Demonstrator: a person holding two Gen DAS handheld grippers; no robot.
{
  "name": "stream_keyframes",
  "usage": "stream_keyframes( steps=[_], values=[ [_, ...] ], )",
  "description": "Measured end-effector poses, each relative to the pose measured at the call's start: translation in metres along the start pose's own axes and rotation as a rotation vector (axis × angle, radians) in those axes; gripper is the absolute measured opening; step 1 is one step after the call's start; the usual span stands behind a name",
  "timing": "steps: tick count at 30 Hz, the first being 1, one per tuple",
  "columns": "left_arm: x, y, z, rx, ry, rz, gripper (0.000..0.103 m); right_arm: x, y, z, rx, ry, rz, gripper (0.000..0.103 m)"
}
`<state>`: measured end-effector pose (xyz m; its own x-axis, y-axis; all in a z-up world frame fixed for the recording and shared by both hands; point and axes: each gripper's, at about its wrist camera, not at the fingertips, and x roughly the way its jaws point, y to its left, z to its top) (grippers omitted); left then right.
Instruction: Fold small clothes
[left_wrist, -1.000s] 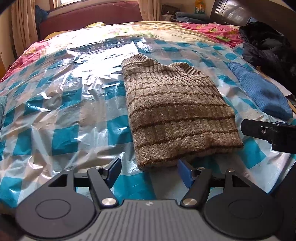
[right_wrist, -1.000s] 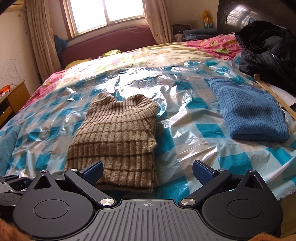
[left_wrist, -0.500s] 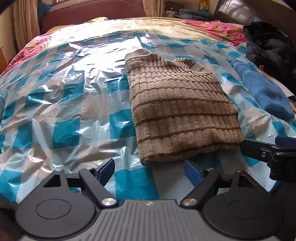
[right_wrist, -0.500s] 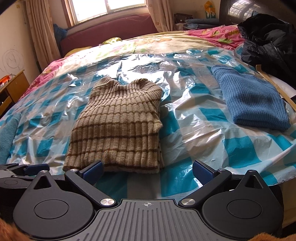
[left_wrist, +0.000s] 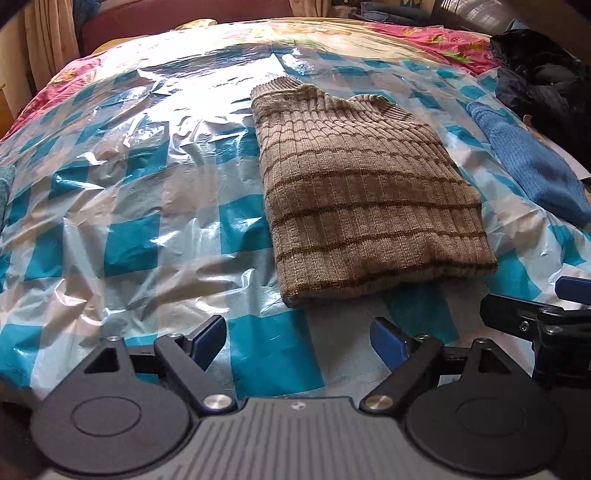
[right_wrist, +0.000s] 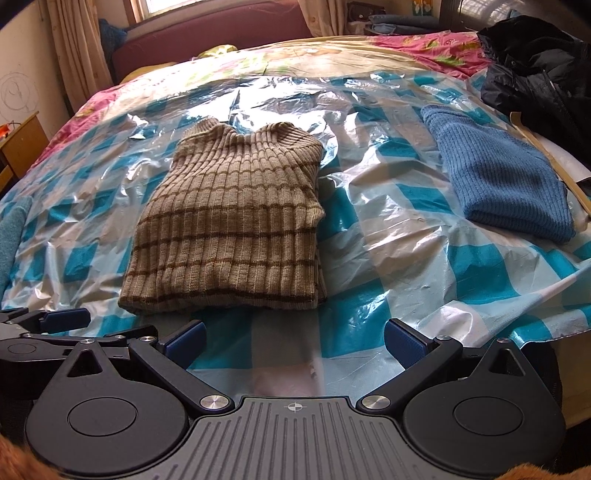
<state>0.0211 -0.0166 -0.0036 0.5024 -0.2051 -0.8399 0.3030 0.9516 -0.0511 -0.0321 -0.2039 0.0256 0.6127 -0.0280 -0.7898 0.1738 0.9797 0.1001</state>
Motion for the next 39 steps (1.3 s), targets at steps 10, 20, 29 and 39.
stream_keyframes(
  steps=[10, 20, 29, 39],
  values=[
    [-0.002, -0.001, -0.001, -0.001, 0.006, 0.022, 0.094, 0.003, 0.002, -0.003, 0.004, 0.037, -0.008, 0.103],
    [-0.007, 0.003, -0.002, -0.017, 0.000, 0.027, 0.094, 0.010, 0.007, -0.005, -0.032, 0.064, -0.068, 0.103],
    [-0.011, 0.001, 0.000, -0.002, 0.001, 0.046, 0.094, 0.015, 0.009, -0.005, -0.047, 0.073, -0.079, 0.103],
    [-0.014, 0.002, -0.001, -0.007, -0.002, 0.042, 0.094, 0.016, 0.007, -0.006, -0.044, 0.074, -0.088, 0.103]
  ],
)
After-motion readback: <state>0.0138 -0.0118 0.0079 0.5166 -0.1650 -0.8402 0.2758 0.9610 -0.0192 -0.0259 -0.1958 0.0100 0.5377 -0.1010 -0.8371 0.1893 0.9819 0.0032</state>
